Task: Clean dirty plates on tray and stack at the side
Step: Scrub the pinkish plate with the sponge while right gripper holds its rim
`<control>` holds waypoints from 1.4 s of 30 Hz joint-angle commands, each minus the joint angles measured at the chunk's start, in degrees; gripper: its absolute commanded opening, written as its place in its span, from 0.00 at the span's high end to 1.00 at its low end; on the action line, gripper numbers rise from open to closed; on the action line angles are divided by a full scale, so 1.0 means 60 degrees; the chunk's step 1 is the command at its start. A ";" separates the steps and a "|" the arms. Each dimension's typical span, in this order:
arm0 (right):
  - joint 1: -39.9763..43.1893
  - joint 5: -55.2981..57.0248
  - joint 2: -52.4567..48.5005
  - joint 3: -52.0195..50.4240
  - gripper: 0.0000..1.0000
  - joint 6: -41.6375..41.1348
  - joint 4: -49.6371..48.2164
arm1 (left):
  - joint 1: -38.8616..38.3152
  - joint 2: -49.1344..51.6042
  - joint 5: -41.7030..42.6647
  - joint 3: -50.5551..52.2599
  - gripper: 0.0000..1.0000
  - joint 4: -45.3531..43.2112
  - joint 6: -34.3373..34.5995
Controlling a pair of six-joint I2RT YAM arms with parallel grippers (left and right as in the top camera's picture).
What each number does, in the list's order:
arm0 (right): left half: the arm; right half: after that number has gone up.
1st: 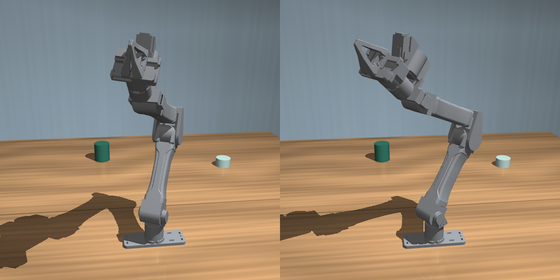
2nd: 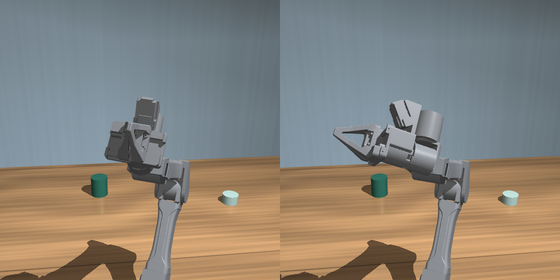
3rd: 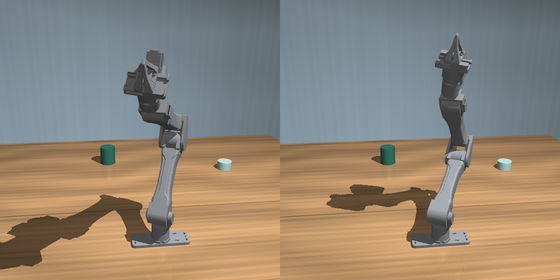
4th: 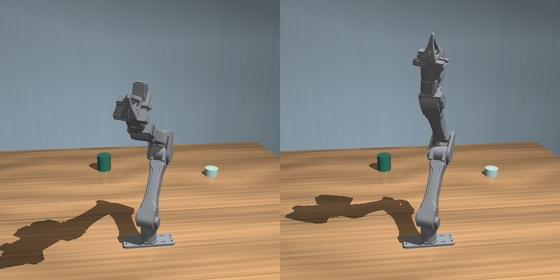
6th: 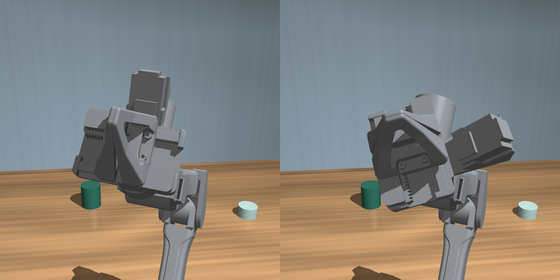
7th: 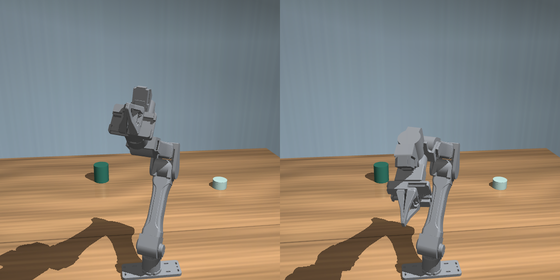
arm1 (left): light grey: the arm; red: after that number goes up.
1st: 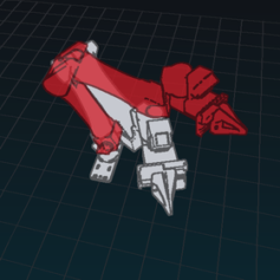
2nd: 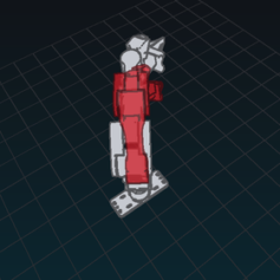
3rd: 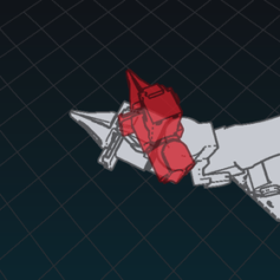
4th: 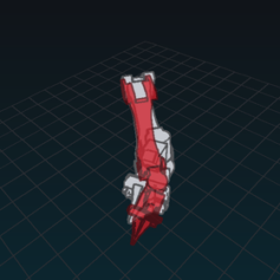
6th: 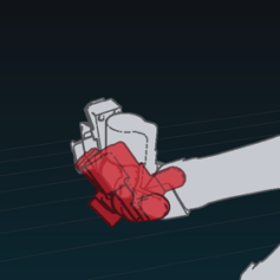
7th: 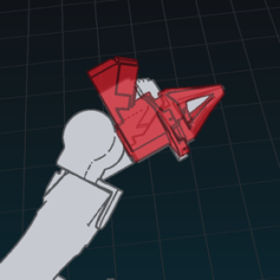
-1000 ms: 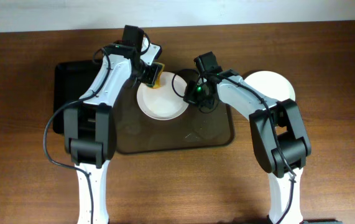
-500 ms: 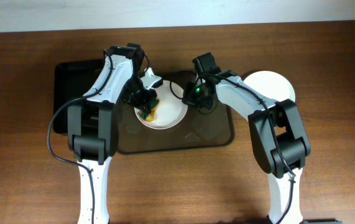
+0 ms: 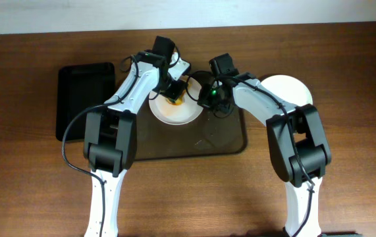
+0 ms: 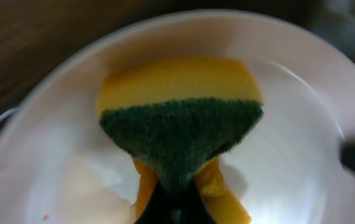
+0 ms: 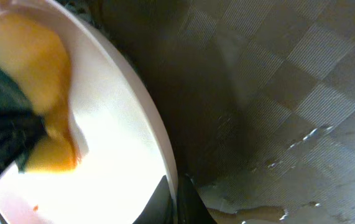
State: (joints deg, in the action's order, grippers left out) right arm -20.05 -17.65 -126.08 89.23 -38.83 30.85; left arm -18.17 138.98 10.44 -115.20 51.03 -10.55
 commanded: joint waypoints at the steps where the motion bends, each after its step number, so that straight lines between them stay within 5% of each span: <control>1: -0.0164 -0.0310 -0.0175 -0.0025 0.96 -0.0069 0.0029 | 0.0521 0.0878 -0.2597 0.0189 1.00 0.0084 0.2550; 4: -0.0164 -0.0313 -0.0175 -0.0022 0.96 -0.0069 0.0029 | 0.0739 0.0878 -0.2863 0.0189 1.00 0.1191 0.2779; 8: -0.0164 -0.0357 -0.0175 -0.0025 0.96 -0.0066 0.0025 | 0.0772 0.0878 -0.2517 0.0189 1.00 0.3348 0.1348; 14: -0.0164 -0.0499 -0.0175 -0.0022 0.96 0.0106 0.0025 | 0.0772 0.0878 0.3034 0.0189 1.00 0.4393 -0.3391; 16: -0.0164 -0.0532 -0.0175 -0.0025 0.96 0.0113 0.0025 | 0.0772 0.0889 0.3475 0.0189 1.00 0.4404 -0.4116; 23: -0.0164 -0.0532 -0.0175 -0.0022 0.96 0.0113 0.0025 | 0.1042 0.0889 0.3355 0.0189 1.00 0.3129 -0.4003; 29: -0.0164 -0.0532 -0.0175 -0.0022 0.96 0.0113 0.0029 | 0.1311 0.0889 0.2885 0.0189 1.00 0.0692 -0.1275; 32: -0.0164 -0.0532 -0.0175 -0.0025 0.96 0.0113 0.0025 | 0.1370 0.0885 0.0291 0.0066 1.00 0.0350 0.0681; 36: -0.0164 -0.0528 -0.0175 -0.0022 0.96 0.0113 0.0025 | 0.1362 0.0882 -0.2492 -0.0444 1.00 0.1009 0.1880; 42: -0.0164 -0.0532 -0.0175 -0.0022 0.96 0.0113 0.0025 | 0.1337 0.0882 -0.3952 -0.0543 1.00 0.2328 0.2328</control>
State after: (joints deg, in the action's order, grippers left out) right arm -21.71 -22.04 -126.30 89.25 -38.76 29.87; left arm -12.27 140.77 0.25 -120.40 61.98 1.41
